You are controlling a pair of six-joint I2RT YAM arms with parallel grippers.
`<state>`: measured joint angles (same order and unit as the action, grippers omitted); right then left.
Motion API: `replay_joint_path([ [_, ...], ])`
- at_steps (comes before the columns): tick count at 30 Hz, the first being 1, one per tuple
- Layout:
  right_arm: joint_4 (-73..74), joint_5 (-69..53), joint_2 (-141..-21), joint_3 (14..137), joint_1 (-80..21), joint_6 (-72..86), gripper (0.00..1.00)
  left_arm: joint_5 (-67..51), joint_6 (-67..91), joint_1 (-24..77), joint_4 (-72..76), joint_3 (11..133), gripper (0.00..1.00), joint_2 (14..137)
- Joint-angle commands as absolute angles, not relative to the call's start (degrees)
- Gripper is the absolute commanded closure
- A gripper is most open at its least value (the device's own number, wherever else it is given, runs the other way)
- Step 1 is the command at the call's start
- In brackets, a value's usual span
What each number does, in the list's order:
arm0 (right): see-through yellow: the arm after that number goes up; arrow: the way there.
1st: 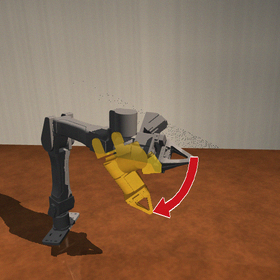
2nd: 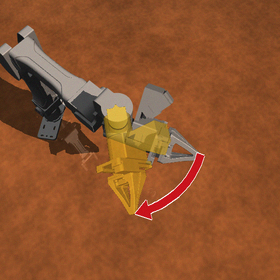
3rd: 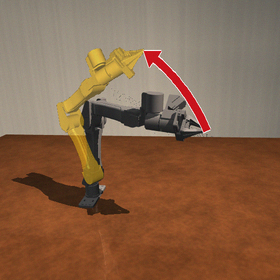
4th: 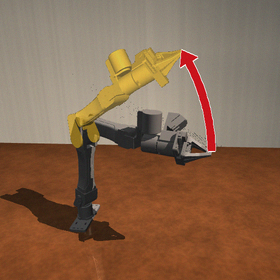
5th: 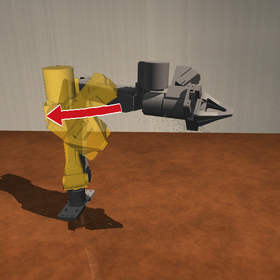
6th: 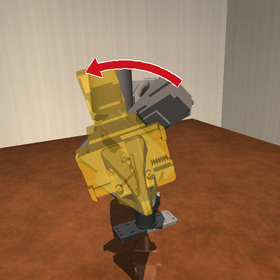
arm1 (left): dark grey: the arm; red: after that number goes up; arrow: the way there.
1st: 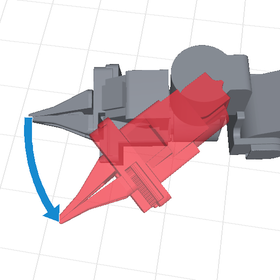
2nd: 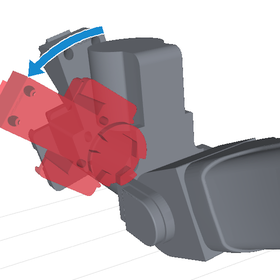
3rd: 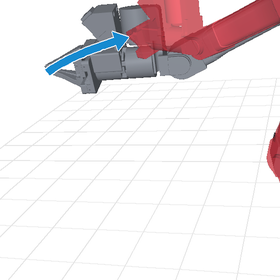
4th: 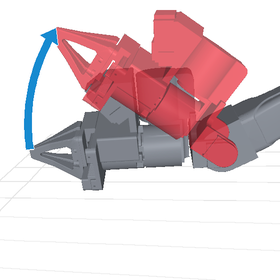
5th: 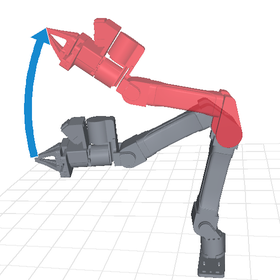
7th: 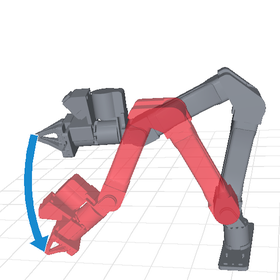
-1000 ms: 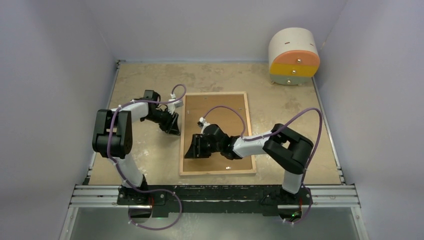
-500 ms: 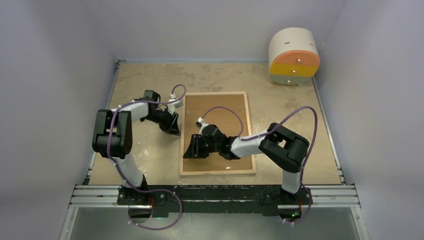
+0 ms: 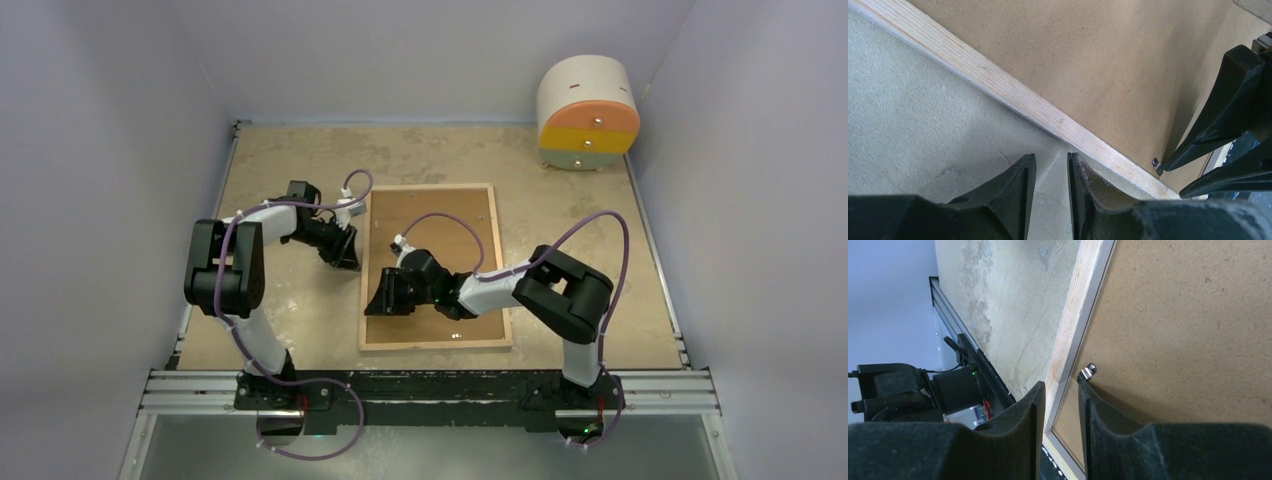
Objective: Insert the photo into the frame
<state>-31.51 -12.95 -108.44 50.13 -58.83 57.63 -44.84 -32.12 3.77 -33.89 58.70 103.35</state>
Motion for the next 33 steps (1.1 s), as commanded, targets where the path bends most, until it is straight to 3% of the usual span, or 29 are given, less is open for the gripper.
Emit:
replay_joint_path([
  [1,-32.21,-10.69,-109.18,51.60,-59.05,57.44,0.67,-44.12,-34.13,3.78,-34.63,57.38,0.67,102.79],
  [33,-31.93,-6.61,-109.16,53.52,-59.07,58.98,0.73,-45.42,-36.45,3.78,-36.59,57.33,0.71,102.31],
])
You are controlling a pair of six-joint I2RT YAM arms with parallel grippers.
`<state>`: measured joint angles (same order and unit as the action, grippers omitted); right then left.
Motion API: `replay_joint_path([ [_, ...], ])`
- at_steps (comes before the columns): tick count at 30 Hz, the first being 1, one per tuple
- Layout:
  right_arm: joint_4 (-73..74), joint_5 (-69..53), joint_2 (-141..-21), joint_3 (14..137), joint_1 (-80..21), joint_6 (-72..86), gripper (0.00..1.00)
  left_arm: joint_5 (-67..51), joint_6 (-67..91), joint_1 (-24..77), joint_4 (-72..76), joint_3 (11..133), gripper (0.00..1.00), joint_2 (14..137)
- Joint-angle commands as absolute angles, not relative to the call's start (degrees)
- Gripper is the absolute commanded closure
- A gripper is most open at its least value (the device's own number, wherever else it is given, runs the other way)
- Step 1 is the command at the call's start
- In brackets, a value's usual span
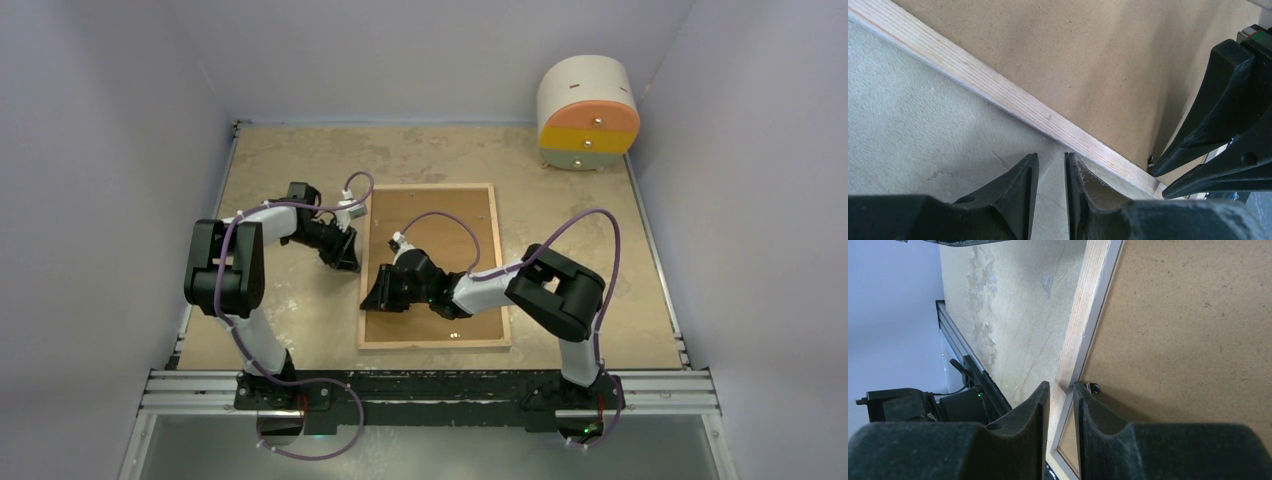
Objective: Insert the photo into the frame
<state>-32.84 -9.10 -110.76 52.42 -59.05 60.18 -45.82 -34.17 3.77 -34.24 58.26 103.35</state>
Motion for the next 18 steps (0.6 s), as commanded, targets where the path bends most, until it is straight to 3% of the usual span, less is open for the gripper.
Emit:
replay_joint_path([
  [1,-31.85,-6.81,-108.34,53.42,-59.10,58.55,0.73,-45.25,-36.56,3.78,-36.83,57.47,0.71,102.15],
  [11,-32.99,-9.36,-101.52,48.69,-59.06,57.83,0.68,-45.09,-36.62,3.39,-37.73,58.80,0.71,101.52],
  [18,-27.07,-8.60,-101.52,53.56,-52.75,52.37,0.62,-48.79,-30.81,0.76,-36.39,64.54,0.72,104.69],
])
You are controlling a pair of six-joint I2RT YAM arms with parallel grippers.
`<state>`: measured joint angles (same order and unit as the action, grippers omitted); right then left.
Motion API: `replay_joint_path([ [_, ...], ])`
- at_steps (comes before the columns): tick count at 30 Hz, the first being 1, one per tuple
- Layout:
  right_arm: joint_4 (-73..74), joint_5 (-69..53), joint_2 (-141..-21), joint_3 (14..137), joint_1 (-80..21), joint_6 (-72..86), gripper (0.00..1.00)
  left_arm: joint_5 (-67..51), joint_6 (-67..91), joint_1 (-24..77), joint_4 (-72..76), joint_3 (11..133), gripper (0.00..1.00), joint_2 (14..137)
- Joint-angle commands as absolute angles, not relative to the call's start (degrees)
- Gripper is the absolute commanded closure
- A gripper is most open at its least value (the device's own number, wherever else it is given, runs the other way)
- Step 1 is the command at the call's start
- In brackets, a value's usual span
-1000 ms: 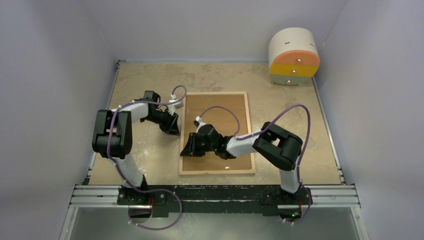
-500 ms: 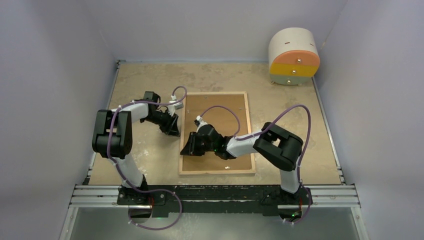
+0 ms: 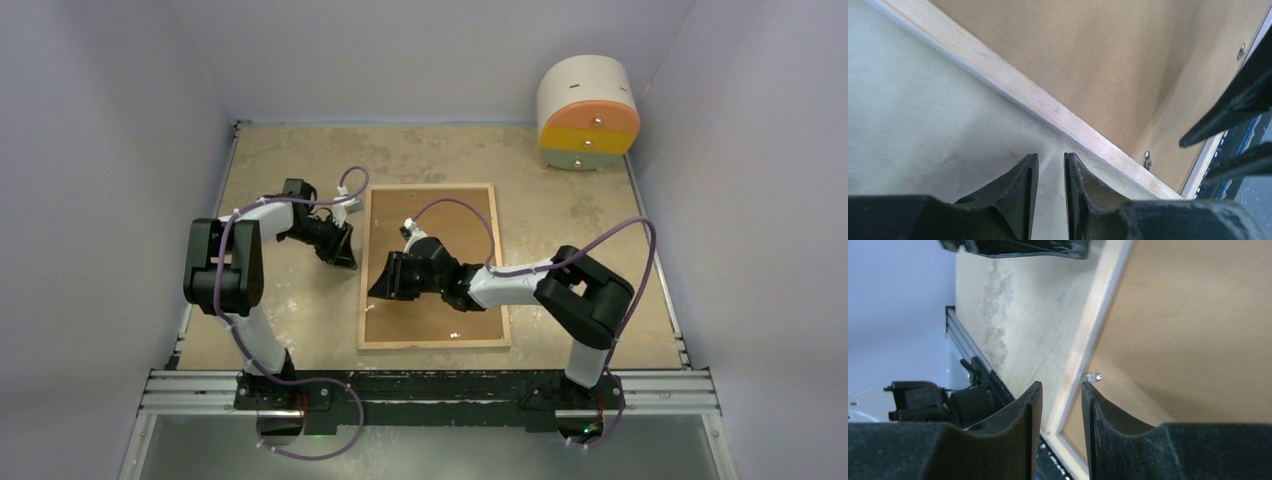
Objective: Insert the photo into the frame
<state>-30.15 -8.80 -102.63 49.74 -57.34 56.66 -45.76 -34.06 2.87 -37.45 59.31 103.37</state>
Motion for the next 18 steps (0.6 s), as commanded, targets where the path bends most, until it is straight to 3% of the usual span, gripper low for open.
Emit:
replay_joint_path([
  [1,-26.94,-9.39,-102.04,54.33,-51.21,51.74,0.62,-49.56,-29.68,0.39,-36.01,65.72,0.69,105.66],
  [5,-24.10,-10.85,-105.34,59.67,-45.84,47.77,0.61,-52.06,-25.77,0.04,-34.05,70.01,0.56,109.16],
  [7,-22.79,-11.63,-108.00,63.43,-43.82,46.12,0.60,-53.56,-24.34,0.11,-33.31,71.78,0.54,111.11],
  [18,-19.72,-15.93,-122.62,79.74,-37.98,43.33,0.57,-54.63,-24.94,2.01,-33.31,73.96,0.69,116.54],
])
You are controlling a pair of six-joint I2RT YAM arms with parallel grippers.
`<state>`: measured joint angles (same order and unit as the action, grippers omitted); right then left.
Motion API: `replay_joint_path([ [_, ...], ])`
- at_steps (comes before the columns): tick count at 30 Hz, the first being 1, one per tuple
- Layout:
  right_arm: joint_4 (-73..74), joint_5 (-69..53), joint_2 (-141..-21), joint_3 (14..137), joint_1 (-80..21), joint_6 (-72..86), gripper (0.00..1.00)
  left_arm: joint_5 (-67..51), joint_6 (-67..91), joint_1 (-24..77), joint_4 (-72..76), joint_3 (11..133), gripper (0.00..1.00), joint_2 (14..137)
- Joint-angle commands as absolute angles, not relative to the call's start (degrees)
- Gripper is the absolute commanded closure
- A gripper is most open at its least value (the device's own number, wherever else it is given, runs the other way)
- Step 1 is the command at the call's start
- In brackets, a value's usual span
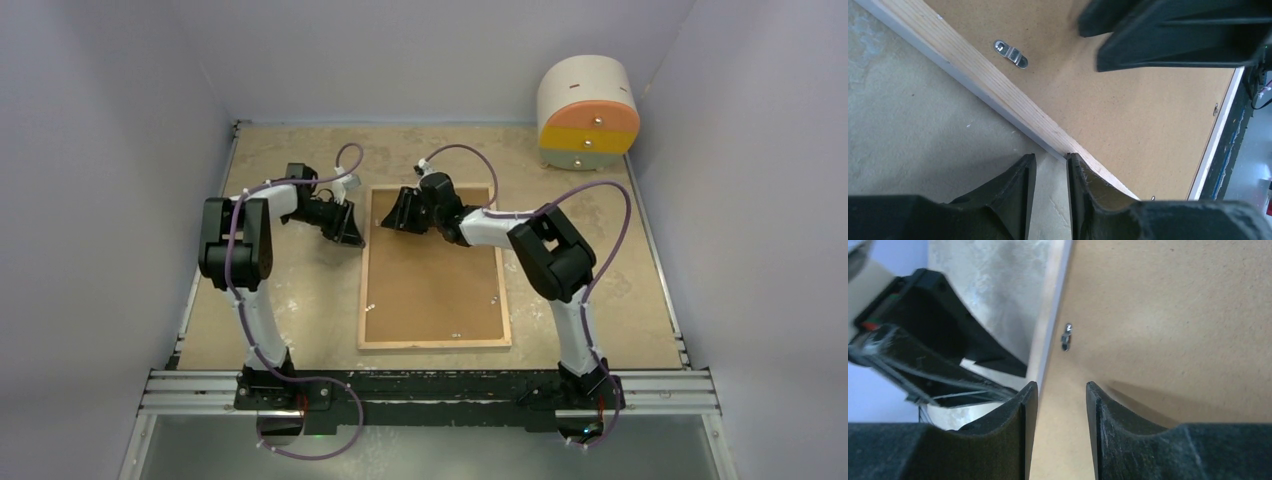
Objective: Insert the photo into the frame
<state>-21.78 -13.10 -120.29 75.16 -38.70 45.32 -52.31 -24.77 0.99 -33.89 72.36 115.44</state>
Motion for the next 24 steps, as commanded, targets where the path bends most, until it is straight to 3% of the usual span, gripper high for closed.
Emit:
replay_joint_path([
  [1,-19.60,-16.58,-123.52,80.93,-37.85,43.33,0.57,-54.56,-25.02,2.02,-33.35,74.00,0.70,116.82],
  [24,-21.97,-19.72,-131.19,86.13,-37.88,44.81,0.61,-53.67,-27.17,2.20,-32.95,71.63,0.79,116.54],
])
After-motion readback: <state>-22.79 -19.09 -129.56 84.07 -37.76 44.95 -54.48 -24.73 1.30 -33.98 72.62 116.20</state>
